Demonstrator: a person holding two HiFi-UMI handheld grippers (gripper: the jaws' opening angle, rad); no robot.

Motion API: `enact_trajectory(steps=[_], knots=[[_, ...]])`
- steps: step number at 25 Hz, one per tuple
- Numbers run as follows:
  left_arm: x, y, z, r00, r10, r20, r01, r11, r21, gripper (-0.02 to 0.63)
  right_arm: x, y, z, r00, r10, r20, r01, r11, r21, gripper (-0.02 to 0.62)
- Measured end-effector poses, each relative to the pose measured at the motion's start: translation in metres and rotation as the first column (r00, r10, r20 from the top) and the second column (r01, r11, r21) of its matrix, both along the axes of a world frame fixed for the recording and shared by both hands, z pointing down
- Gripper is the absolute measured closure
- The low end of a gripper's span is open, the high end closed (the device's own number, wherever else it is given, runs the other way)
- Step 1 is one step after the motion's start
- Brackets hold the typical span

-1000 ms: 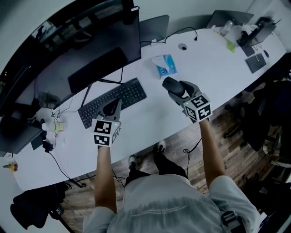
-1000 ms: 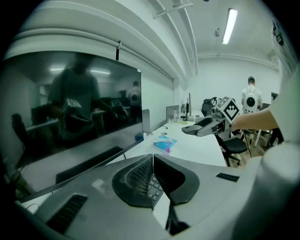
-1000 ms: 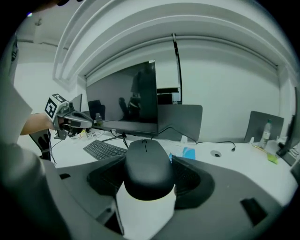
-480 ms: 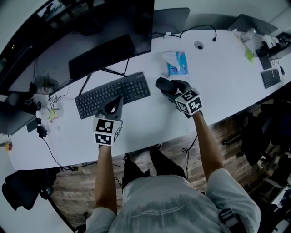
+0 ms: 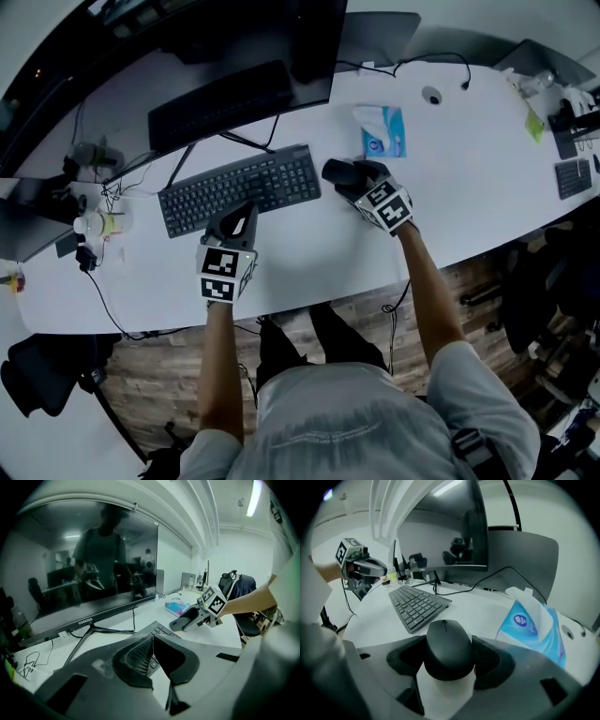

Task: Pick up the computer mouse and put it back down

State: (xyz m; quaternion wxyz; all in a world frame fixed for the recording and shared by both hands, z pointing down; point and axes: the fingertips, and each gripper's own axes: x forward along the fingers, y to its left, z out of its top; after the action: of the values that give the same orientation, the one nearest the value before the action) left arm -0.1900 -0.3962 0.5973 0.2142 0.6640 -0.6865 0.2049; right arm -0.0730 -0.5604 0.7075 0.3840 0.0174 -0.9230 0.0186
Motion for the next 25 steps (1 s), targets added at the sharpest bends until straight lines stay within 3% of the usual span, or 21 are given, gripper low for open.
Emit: enact_trajectory(steps=[8, 11, 14, 20, 25], knots=[[0.000, 0.003, -0.001, 1.000, 0.029, 0.000, -0.029, 1.000, -0.012, 0.592, 0.001, 0.001, 0.009, 0.999, -0.023, -0.023, 0.024, 0.998, 0.051, 0.291], [-0.001, 0.000, -0.008, 0.998, 0.062, 0.007, -0.062, 0.998, 0.013, 0.591, 0.005, 0.001, 0.006, 0.999, -0.004, -0.033, 0.007, 0.997, 0.075, 0.232], [0.001, -0.001, -0.018, 0.995, 0.095, 0.011, -0.095, 0.995, 0.043, 0.591, 0.017, 0.008, -0.001, 0.999, 0.030, -0.035, -0.028, 0.997, 0.066, 0.221], [0.013, -0.002, -0.036, 0.984, 0.177, 0.014, -0.177, 0.981, 0.081, 0.591, 0.054, 0.014, -0.040, 0.979, 0.203, 0.010, -0.204, 0.977, 0.067, 0.277], [0.023, 0.005, -0.059, 0.965, 0.262, 0.032, -0.264, 0.956, 0.125, 0.591, 0.090, 0.027, -0.083, 0.919, 0.386, 0.082, -0.392, 0.917, 0.077, 0.389]])
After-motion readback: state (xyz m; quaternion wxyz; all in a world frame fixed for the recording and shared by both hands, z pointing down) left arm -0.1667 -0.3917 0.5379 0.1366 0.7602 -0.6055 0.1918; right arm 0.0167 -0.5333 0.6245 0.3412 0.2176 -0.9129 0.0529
